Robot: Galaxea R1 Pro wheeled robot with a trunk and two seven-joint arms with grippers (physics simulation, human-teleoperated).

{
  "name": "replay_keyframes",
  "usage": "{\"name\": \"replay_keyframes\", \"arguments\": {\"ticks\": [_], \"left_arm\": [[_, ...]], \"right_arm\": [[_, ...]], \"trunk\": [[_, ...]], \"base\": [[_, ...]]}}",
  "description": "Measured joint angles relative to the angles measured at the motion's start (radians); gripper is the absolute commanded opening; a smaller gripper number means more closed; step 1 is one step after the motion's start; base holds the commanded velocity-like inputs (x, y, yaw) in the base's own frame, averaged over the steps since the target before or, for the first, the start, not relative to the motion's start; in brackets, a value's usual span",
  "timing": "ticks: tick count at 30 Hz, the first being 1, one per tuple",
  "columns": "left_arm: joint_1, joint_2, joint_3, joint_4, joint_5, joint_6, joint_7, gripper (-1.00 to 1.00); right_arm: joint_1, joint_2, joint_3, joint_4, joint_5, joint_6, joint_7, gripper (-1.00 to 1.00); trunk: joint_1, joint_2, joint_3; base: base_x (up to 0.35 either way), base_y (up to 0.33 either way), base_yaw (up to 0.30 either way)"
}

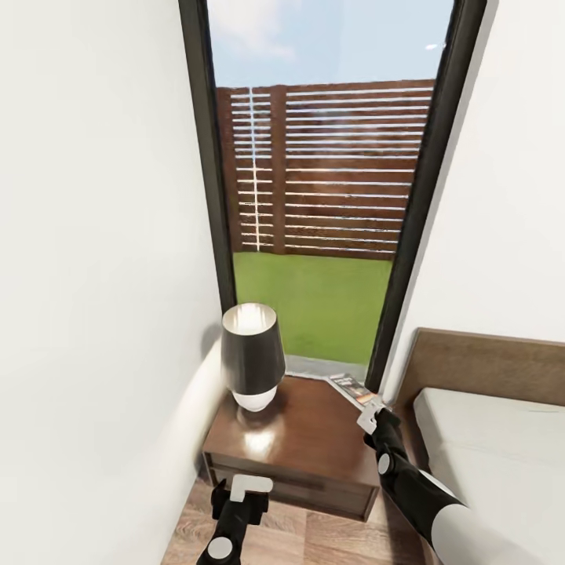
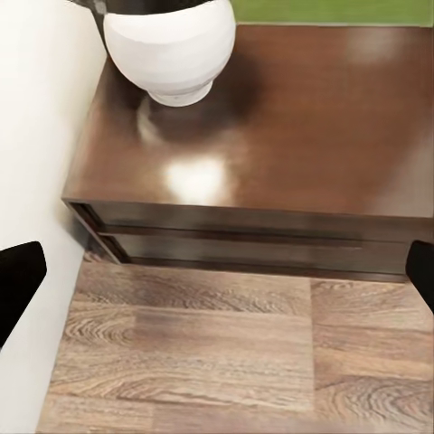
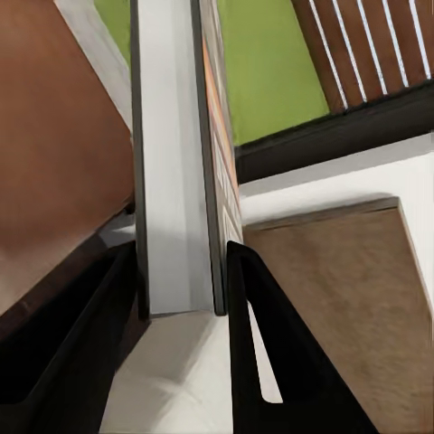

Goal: In the bedroom, move the book from the bed onto either nightstand, and place the two sandals side by side next to the bed.

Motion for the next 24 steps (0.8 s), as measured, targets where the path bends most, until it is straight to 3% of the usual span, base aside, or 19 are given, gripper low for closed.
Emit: {"name": "replay_keyframes", "arguments": {"ticks": [5, 11, 24], "left_arm": [[0.0, -0.001, -0.02, 0.0, 0.0, -0.002, 0.0, 1.0], [0.0, -0.001, -0.046, 0.0, 0.001, 0.0, 0.002, 1.0], [0.0, -0.001, -0.056, -0.001, -0.003, -0.003, 0.006, 1.0]], "right_arm": [[0.0, 0.01, 0.001, 0.001, 0.003, 0.0, 0.013, -1.0], [0.0, 0.025, -0.001, 0.002, 0.005, 0.0, 0.014, -1.0], [0.0, 0.031, -0.001, 0.003, 0.009, 0.0, -0.019, -1.0]], "trunk": [[0.0, 0.0, 0.0], [0.023, -0.042, -0.019], [0.073, -0.133, -0.06]], "base": [[0.041, 0.0, 0.0], [0.008, 0.0, 0.0], [0.001, 0.0, 0.0]]}}
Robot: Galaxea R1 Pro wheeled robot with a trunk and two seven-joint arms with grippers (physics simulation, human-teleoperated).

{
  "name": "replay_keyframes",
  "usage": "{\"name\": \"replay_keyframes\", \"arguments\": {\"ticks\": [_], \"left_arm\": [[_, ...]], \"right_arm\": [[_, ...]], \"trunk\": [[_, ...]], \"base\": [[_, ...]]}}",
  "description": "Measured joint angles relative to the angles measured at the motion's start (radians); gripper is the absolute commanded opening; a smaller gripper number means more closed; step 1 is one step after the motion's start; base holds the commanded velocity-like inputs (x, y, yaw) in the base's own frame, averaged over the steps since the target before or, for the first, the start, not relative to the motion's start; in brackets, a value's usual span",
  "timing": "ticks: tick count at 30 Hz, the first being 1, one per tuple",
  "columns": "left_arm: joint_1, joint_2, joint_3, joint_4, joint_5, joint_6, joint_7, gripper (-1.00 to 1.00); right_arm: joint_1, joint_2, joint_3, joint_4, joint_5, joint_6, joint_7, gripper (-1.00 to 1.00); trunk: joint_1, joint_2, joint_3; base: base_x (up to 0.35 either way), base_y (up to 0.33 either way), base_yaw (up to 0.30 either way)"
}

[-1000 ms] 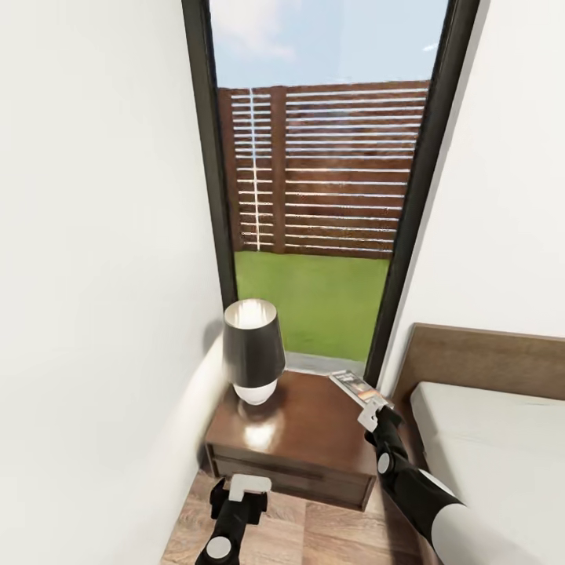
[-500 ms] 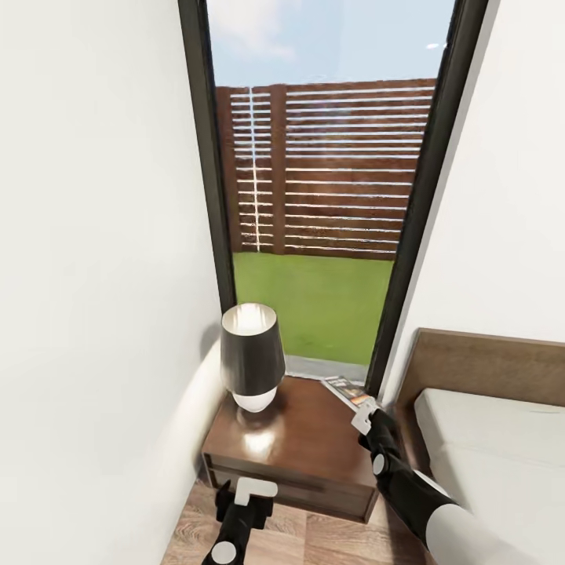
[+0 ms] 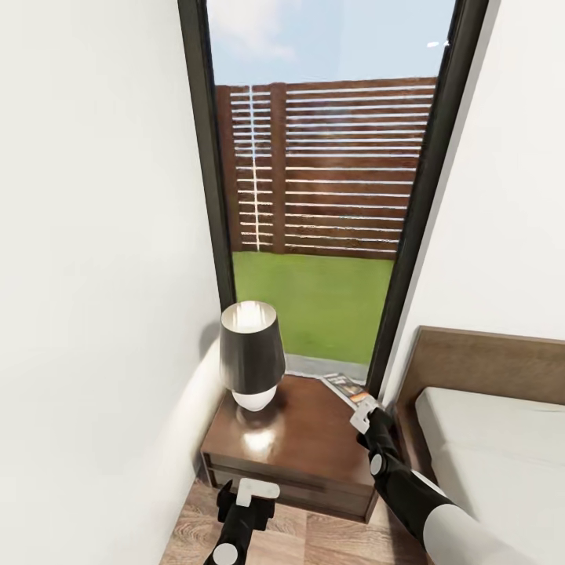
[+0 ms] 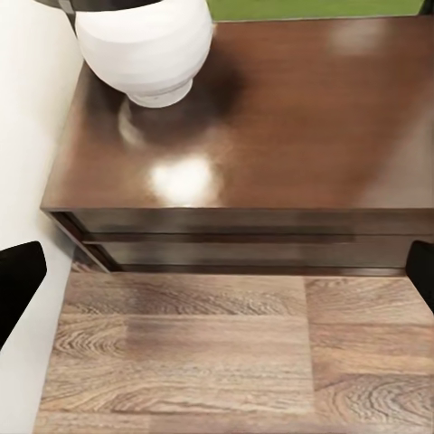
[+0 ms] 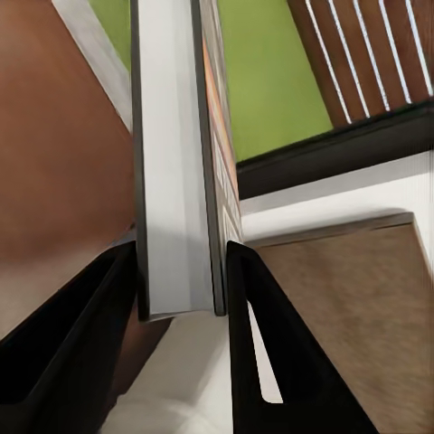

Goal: In the bedroom, move the book from the bed onto either nightstand, and place the two sandals side by side next to the bed.

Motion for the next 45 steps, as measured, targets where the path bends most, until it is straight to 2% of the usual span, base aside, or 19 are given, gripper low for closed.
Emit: {"name": "replay_keyframes", "arguments": {"ticks": [11, 21, 36, 45], "left_arm": [[0.0, 0.0, -0.002, 0.0, -0.002, -0.002, 0.004, 1.0], [0.0, 0.0, -0.012, 0.0, 0.0, -0.001, 0.002, 1.0], [0.0, -0.001, -0.017, 0.0, 0.0, -0.002, -0.004, 1.0], [0.0, -0.001, -0.053, 0.0, 0.0, -0.001, -0.003, 1.0]], "right_arm": [[0.0, 0.002, 0.0, 0.0, 0.0, 0.0, -0.021, -1.0], [0.0, 0.005, 0.001, 0.018, -0.004, -0.007, -0.089, -1.0], [0.0, 0.006, 0.001, 0.029, -0.001, -0.023, -0.083, -1.0], [0.0, 0.006, 0.001, 0.03, -0.002, -0.024, -0.081, -1.0]], "trunk": [[0.042, -0.077, -0.035], [0.081, -0.147, -0.066], [0.138, -0.252, -0.113], [0.173, -0.315, -0.141]], "base": [[0.0, 0.0, 0.028], [0.0, 0.0, 0.002], [0.0, 0.0, 0.0], [0.0, 0.0, 0.0]]}}
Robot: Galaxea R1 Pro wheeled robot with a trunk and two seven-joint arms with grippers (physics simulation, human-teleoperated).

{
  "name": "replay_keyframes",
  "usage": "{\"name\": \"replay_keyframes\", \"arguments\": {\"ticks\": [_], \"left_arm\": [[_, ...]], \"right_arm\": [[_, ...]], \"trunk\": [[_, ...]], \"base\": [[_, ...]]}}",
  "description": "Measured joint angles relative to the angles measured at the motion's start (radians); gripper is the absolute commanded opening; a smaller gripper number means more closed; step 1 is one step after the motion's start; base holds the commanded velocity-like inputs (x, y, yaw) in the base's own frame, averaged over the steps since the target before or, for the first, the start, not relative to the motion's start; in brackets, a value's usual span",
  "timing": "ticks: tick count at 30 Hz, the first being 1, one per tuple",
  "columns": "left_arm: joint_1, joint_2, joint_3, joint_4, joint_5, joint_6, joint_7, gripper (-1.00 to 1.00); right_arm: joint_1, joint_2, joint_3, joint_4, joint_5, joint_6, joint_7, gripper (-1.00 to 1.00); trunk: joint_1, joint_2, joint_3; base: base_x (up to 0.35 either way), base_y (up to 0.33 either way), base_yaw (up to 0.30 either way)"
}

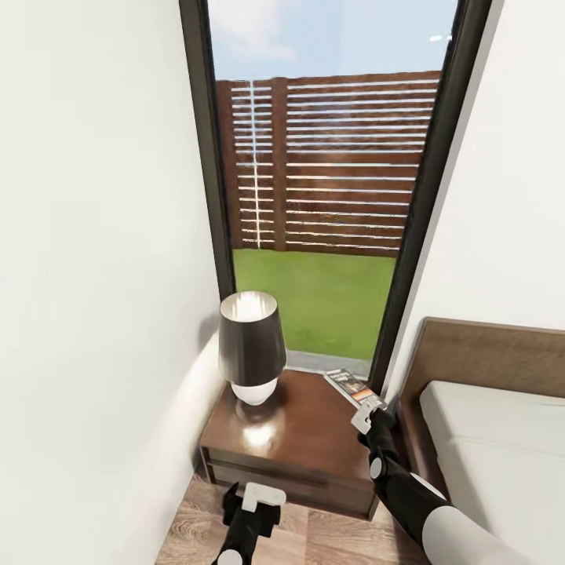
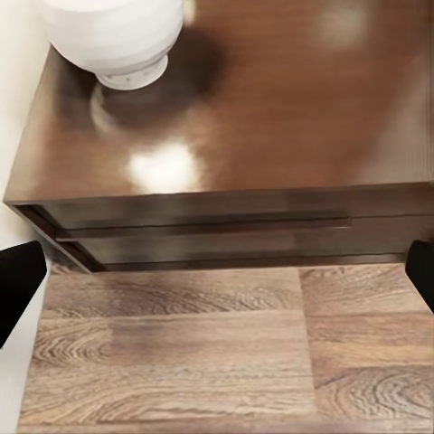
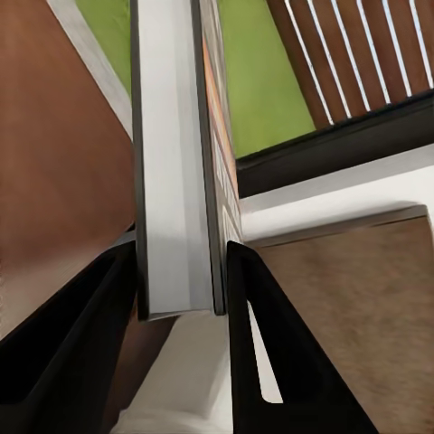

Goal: In the bedroom, move the book from the bed onto either nightstand, and place the two sandals side by side next to the bed.

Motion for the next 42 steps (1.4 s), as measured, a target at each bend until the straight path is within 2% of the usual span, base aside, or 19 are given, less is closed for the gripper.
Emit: {"name": "replay_keyframes", "arguments": {"ticks": [42], "left_arm": [[0.0, 0.0, -0.007, 0.0, 0.004, 0.001, -0.001, 1.0]], "right_arm": [[0.0, -0.002, 0.0, -0.001, -0.001, 0.002, -0.003, -1.0]], "trunk": [[0.161, -0.294, -0.131]], "base": [[0.0, 0.0, 0.022]]}}
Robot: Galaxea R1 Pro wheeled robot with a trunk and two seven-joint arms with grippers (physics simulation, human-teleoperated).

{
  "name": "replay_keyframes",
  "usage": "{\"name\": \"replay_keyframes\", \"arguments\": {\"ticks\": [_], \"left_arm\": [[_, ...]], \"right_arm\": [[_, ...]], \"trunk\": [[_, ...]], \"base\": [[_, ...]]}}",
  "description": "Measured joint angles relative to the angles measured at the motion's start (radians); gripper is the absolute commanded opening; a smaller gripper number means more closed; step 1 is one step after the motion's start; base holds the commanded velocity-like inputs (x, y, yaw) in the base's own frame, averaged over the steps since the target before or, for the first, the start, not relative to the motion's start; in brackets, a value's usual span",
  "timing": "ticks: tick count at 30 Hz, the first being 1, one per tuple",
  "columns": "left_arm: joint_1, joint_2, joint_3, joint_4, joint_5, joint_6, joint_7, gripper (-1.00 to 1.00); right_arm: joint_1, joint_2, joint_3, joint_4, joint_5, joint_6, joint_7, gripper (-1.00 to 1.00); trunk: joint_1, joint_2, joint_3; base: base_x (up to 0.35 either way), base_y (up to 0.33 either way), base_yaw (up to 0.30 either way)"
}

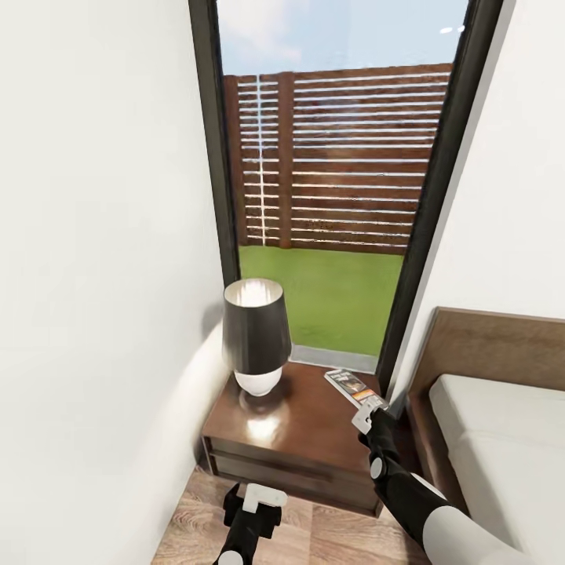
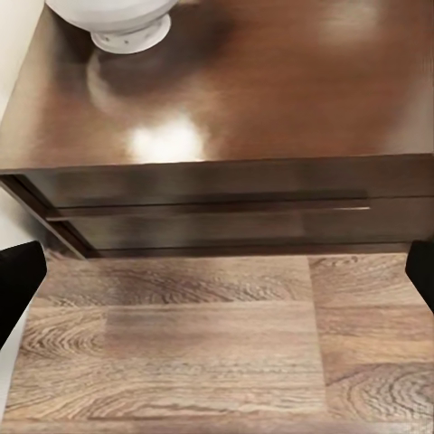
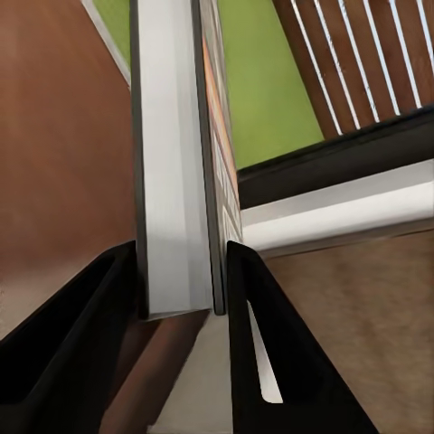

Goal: In the bedroom, move the book from the bed onto either nightstand, and place the two sandals side by side next to the bed.

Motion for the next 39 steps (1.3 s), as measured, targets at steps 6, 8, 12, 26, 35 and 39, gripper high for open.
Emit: {"name": "replay_keyframes", "arguments": {"ticks": [6, 8, 12, 26, 35, 39], "left_arm": [[0.0, 0.0, 0.0, 0.0, 0.0, 0.0, 0.0, 1.0], [0.0, 0.0, 0.0, 0.0, 0.0, 0.0, -0.001, 1.0], [0.0, 0.0, 0.0, 0.001, 0.0, 0.0, -0.001, 1.0], [0.0, 0.0, 0.0, 0.001, 0.002, 0.0, -0.001, 1.0], [0.0, 0.0, 0.0, 0.001, 0.002, 0.0, -0.001, 1.0], [0.0, 0.0, 0.0, 0.001, 0.002, 0.0, -0.001, 1.0]], "right_arm": [[0.0, -0.001, 0.0, 0.0, 0.001, 0.0, 0.001, -1.0], [0.0, -0.001, 0.0, 0.0, 0.001, 0.0, 0.001, -1.0], [0.0, -0.001, 0.0, 0.0, 0.001, 0.0, 0.002, -1.0], [0.0, -0.001, 0.0, 0.0, 0.002, -0.001, 0.001, -1.0], [0.0, 0.001, 0.0, 0.0, 0.005, 0.005, -0.079, -1.0], [0.0, 0.002, 0.0, -0.001, 0.004, 0.002, -0.114, -1.0]], "trunk": [[0.023, -0.042, -0.019], [0.031, -0.056, -0.025], [0.046, -0.084, -0.038], [0.1, -0.182, -0.081], [0.134, -0.245, -0.11], [0.15, -0.273, -0.122]], "base": [[0.0, 0.0, 0.0], [0.0, 0.0, 0.0], [0.0, 0.0, 0.0], [0.0, 0.0, 0.0], [0.0, 0.0, 0.0], [0.0, 0.0, 0.0]]}}
